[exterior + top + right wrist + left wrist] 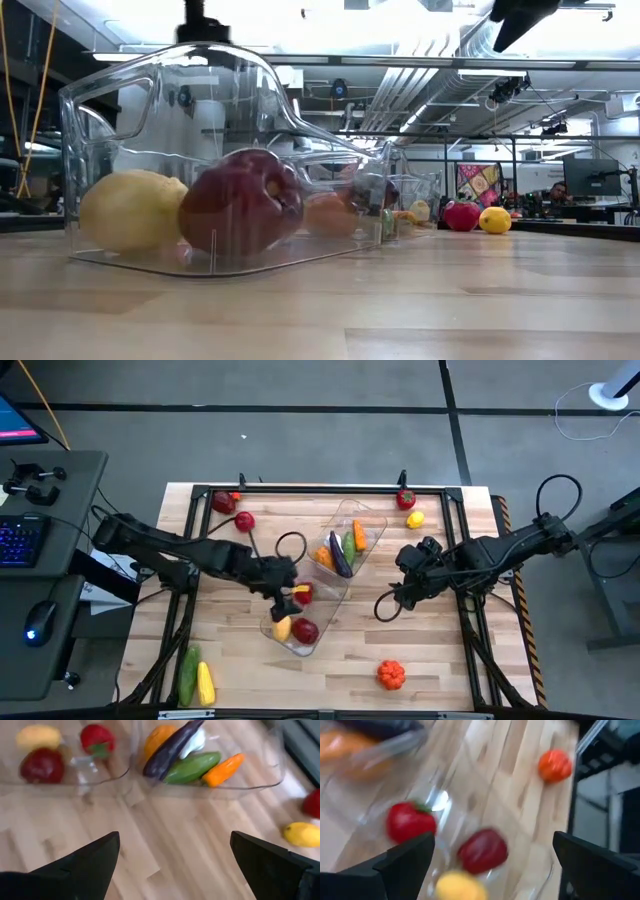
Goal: Sort produce into baskets
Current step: Put the yellow corn into the top transparent bin
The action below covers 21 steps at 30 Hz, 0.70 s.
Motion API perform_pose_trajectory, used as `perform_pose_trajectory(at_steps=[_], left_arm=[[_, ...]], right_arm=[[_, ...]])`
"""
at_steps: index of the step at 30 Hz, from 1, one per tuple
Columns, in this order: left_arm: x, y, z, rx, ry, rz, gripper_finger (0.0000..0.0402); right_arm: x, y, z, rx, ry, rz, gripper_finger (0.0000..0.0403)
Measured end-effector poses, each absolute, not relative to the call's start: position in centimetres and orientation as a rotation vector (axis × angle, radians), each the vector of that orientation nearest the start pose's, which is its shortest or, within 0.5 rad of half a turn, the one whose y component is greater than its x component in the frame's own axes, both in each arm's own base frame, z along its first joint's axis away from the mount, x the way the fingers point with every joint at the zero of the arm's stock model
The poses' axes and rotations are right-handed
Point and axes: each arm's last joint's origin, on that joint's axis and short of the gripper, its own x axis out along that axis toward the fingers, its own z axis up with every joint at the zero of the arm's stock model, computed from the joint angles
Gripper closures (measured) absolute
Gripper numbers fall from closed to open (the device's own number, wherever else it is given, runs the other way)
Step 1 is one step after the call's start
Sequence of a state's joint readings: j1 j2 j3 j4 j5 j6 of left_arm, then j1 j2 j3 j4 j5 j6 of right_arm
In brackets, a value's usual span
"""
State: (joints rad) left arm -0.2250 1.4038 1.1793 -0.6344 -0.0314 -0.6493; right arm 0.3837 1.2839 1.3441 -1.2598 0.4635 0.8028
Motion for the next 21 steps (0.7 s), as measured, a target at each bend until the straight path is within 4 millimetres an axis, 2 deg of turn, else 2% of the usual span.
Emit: perform_pose_trajectory(at_steps=[3, 5, 10, 17, 21], left_arm=[[26.7, -7.2, 29.4, -0.493, 0.949, 0.185, 0.0007], [25.6, -7.9, 28.5, -0.532, 1.018, 0.259, 0.0007], [23.1, -10.1, 25.5, -0.786, 1.247, 0.400, 0.0007], [18.6, -15.3, 22.5, -1.102, 1.541, 0.586, 0.0007], [16.1, -18.2, 22.2, -1.245, 1.566, 0.725, 0.0007]], right_arm=[[21.1, 6.5, 34.5, 0.214, 0.939, -0.536, 0.0030], [21.3, 6.2, 34.5, 0.216, 0.916, -0.564, 0.0030], [21.9, 5.0, 34.7, 0.238, 0.877, -0.609, 0.0030], [22.7, 3.7, 35.0, 0.209, 0.847, -0.600, 0.0030], [23.0, 3.2, 35.0, 0.201, 0.843, -0.601, 0.0030]])
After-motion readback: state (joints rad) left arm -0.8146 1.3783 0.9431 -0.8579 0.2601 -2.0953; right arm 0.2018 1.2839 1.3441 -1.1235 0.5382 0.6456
